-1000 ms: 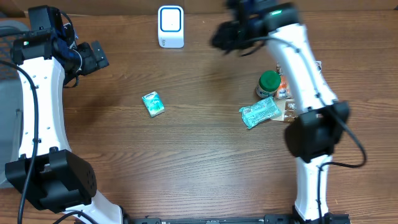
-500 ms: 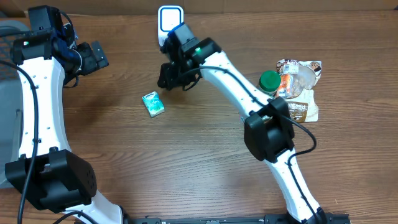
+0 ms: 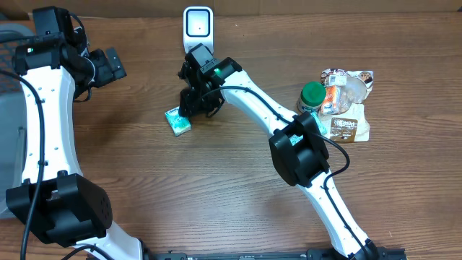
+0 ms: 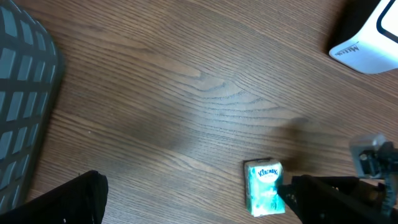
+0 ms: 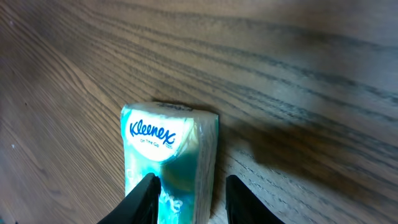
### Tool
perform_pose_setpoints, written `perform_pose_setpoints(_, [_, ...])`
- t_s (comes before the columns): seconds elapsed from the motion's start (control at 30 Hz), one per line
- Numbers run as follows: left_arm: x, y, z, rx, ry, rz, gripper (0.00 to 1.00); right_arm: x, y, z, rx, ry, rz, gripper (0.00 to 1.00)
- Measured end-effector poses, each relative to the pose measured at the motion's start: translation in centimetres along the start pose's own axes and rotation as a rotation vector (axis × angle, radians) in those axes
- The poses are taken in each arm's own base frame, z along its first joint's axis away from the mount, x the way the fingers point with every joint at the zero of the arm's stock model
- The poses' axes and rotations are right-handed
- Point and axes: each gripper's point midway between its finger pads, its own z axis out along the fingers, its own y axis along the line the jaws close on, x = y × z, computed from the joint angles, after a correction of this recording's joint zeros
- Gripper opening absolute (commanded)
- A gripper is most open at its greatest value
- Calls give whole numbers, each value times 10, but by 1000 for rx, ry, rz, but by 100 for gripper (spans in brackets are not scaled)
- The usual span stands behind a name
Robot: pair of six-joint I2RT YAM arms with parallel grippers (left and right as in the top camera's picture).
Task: Scan the item barcode
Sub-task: 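Reach the right gripper down onto the Kleenex tissue pack, then close the right gripper on the Kleenex pack and lift it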
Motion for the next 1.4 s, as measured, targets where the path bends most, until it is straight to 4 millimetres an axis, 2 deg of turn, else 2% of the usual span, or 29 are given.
perform_pose_setpoints(0.1, [0, 0, 0, 0, 0, 0, 100, 3, 1, 3, -3, 9, -7, 28])
perform_pose_setpoints(0.4, [0, 0, 0, 0, 0, 0, 100, 11, 6, 11, -9, 39, -30, 28])
perform_pose_setpoints(0.5, [0, 0, 0, 0, 0, 0, 99, 15, 5, 18, -9, 54, -31, 23])
perform_pose_setpoints(0.57, [0, 0, 0, 0, 0, 0, 100, 16, 6, 19, -14, 58, -32, 14])
perform_pose_setpoints(0.6, [0, 0, 0, 0, 0, 0, 100, 16, 6, 19, -15, 58, -37, 5])
perform_pose_setpoints(0.77, [0, 0, 0, 0, 0, 0, 100, 19, 5, 15, -22, 76, -18, 4])
perform_pose_setpoints(0.9, [0, 0, 0, 0, 0, 0, 100, 21, 3, 3, -49, 104, 19, 4])
perform_pose_setpoints(1.03, [0, 0, 0, 0, 0, 0, 100, 11, -1, -23, -166, 91, 47, 4])
perform_pose_setpoints(1.1, [0, 0, 0, 0, 0, 0, 99, 3, -1, -45, -262, 73, 50, 4])
perform_pose_setpoints(1.2, [0, 0, 0, 0, 0, 0, 100, -12, 5, -91, -433, 16, 49, 4])
perform_pose_setpoints(1.33, [0, 0, 0, 0, 0, 0, 99, -28, 16, -167, -668, -77, 25, 4])
perform_pose_setpoints(1.4, [0, 0, 0, 0, 0, 0, 100, -32, 21, -199, -765, -114, 6, 4])
